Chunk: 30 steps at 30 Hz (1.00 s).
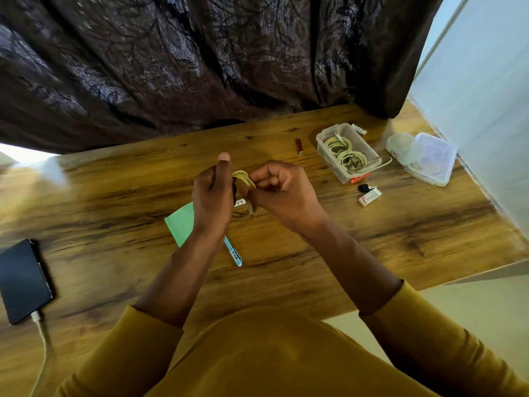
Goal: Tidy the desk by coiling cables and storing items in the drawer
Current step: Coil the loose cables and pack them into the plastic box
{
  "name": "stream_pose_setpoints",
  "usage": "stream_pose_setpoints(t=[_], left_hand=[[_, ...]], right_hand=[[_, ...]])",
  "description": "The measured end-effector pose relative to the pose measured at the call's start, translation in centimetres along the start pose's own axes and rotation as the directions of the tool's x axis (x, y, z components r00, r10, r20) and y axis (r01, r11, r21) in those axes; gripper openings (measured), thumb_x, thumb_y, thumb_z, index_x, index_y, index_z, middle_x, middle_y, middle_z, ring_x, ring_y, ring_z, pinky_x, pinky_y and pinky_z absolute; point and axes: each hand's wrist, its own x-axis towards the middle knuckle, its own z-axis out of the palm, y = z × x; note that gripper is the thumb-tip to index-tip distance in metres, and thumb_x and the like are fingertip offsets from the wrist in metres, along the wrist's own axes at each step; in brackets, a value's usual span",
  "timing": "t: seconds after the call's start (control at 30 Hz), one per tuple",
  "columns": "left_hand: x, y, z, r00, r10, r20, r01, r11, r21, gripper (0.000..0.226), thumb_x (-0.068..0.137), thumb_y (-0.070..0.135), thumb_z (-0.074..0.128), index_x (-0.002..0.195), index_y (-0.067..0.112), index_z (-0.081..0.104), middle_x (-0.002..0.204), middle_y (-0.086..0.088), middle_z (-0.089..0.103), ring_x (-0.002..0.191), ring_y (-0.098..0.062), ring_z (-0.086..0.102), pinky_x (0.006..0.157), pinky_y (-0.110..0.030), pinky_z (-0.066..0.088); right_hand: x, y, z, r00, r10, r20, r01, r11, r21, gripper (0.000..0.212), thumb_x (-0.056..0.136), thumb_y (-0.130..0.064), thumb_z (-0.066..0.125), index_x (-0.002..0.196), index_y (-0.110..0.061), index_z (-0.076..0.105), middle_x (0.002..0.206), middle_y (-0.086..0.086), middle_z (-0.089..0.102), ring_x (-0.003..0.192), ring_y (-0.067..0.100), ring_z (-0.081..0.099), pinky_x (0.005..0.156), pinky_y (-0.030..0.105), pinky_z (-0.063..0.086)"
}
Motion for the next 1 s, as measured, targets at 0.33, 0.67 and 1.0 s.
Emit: stream_pose_setpoints(t=[0.33,0.67,1.0], left_hand=[[0.1,-0.1,-0.2,1.000,-0.007,0.026,0.006,1.000,0.019,0.058,0.111,0.038,0.045,0.060,0.011,0.042,0.052,-0.002,0.040,0.050,-0.015,0.037,0.050,-0.029,0.030],[0.1,-0.1,-0.2,0.995,-0.097,-0.027,0.096,0.994,-0.044,0.052,0.111,0.039,0.046,0.070,0.008,0.052,0.052,0.002,0.046,0.047,-0.013,0.042,0.046,-0.022,0.034],[0.1,-0.1,-0.1,1.000,0.002,0.006,-0.002,1.000,0.014,0.059,0.112,0.034,0.045,0.056,0.016,0.045,0.046,0.006,0.045,0.042,-0.007,0.041,0.044,-0.021,0.033]], right_hand=[[0.1,0.1,-1.0,0.989,0.057,0.136,-0.077,0.986,0.149,0.017,0.097,-0.003,0.068,0.112,0.006,0.071,0.099,0.020,0.077,0.092,0.025,0.073,0.090,0.039,0.058],[-0.1,-0.1,-0.9,0.965,0.169,0.198,-0.242,0.865,0.441,0.040,0.092,-0.015,0.064,0.132,-0.010,0.063,0.110,0.010,0.071,0.105,0.027,0.065,0.088,0.039,0.055],[0.0,0.5,-0.7,0.960,0.226,0.165,-0.258,0.943,0.212,0.051,0.091,0.008,0.068,0.136,-0.012,0.060,0.121,0.017,0.070,0.111,0.032,0.071,0.095,0.051,0.060]])
